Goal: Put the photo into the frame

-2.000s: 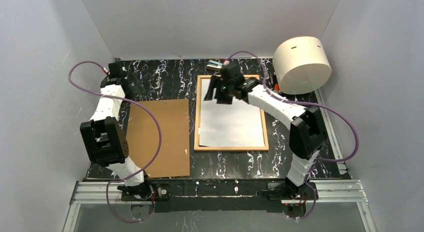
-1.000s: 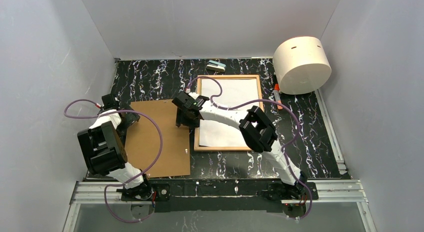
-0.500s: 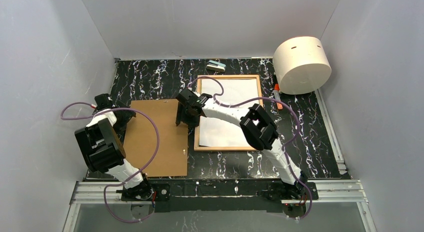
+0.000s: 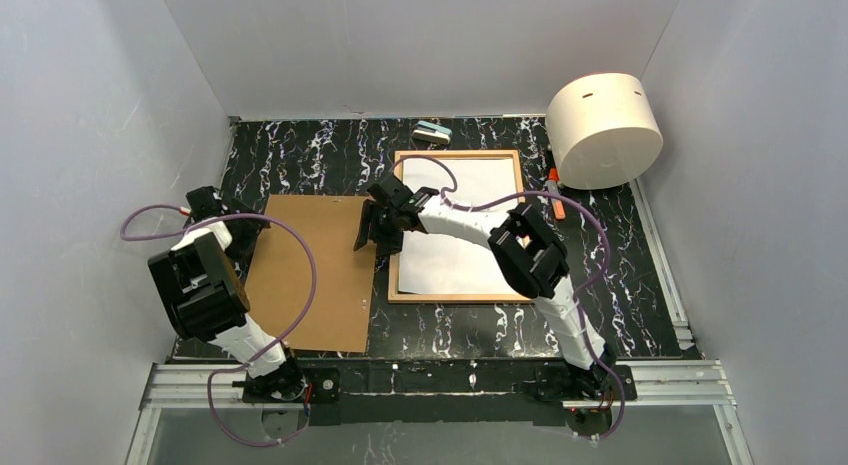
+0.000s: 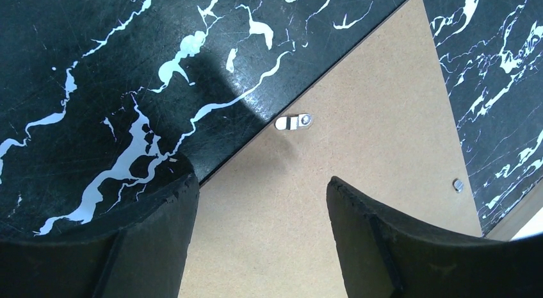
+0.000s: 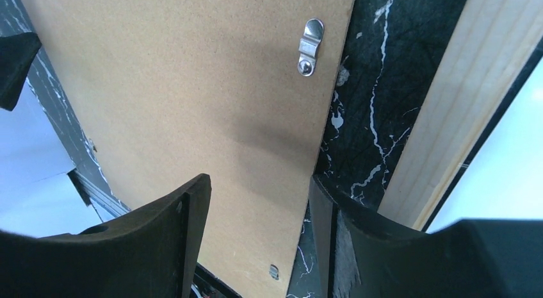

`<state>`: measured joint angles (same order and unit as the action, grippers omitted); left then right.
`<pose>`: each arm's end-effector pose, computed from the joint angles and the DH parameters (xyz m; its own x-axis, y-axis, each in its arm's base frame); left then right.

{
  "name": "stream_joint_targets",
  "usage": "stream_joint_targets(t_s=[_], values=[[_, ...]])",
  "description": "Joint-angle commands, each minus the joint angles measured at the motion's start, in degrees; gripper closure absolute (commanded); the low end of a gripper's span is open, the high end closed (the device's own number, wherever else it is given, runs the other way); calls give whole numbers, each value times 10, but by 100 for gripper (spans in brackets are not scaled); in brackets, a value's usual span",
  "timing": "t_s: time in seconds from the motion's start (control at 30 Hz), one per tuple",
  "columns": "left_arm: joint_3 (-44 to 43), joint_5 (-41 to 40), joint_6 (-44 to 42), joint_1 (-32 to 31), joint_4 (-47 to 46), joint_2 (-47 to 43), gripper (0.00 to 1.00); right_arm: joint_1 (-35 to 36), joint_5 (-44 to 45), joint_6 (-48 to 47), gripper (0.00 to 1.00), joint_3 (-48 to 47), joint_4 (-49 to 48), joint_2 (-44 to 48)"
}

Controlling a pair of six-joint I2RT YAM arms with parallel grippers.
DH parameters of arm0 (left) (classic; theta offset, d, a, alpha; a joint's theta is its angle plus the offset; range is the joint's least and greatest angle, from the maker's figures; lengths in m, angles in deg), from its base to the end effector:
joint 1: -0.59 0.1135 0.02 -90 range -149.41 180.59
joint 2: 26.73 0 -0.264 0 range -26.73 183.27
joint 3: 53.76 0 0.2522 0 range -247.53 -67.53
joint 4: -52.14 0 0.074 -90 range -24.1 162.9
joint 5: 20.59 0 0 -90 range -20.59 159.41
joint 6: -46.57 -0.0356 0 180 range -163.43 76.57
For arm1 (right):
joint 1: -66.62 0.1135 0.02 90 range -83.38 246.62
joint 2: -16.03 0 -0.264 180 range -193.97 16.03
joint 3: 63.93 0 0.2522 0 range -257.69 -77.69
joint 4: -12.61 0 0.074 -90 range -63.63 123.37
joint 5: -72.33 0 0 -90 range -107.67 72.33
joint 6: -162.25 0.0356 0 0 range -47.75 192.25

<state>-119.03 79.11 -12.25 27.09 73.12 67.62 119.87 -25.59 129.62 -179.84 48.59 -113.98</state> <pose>0.2984 0.1421 0.1705 -0.4095 -0.7744 -0.4824 -0.6487 0.6189 -0.4429 0.2979 0.4071 0.1705 -0.9603 0.1081 -0.2570 -0.0700 0.7989 0.5974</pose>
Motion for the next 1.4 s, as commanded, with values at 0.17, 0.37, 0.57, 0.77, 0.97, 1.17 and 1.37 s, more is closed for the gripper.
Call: stream_joint_targets(t_s=[0.17, 0.37, 0.57, 0.77, 0.97, 1.17, 1.37], values=[[28, 71, 32, -18, 126, 14, 31, 8, -40, -3, 36, 7, -196, 114], [38, 119, 38, -22, 122, 7, 31, -2, -26, 4, 36, 48, -196, 142], [74, 166, 68, -82, 96, -16, 31, -29, -17, 19, 37, 122, -207, 181], [92, 172, 104, -153, 76, -42, 31, -67, 13, 20, 37, 234, -214, 242], [101, 176, 102, -177, 74, -54, 31, -111, 37, -2, 37, 330, -210, 300], [86, 144, 69, -177, 104, -45, 28, -125, 150, -47, 28, 324, -88, 309], [81, 121, 46, -177, 122, -43, 24, -130, 175, -69, 24, 318, -32, 300]])
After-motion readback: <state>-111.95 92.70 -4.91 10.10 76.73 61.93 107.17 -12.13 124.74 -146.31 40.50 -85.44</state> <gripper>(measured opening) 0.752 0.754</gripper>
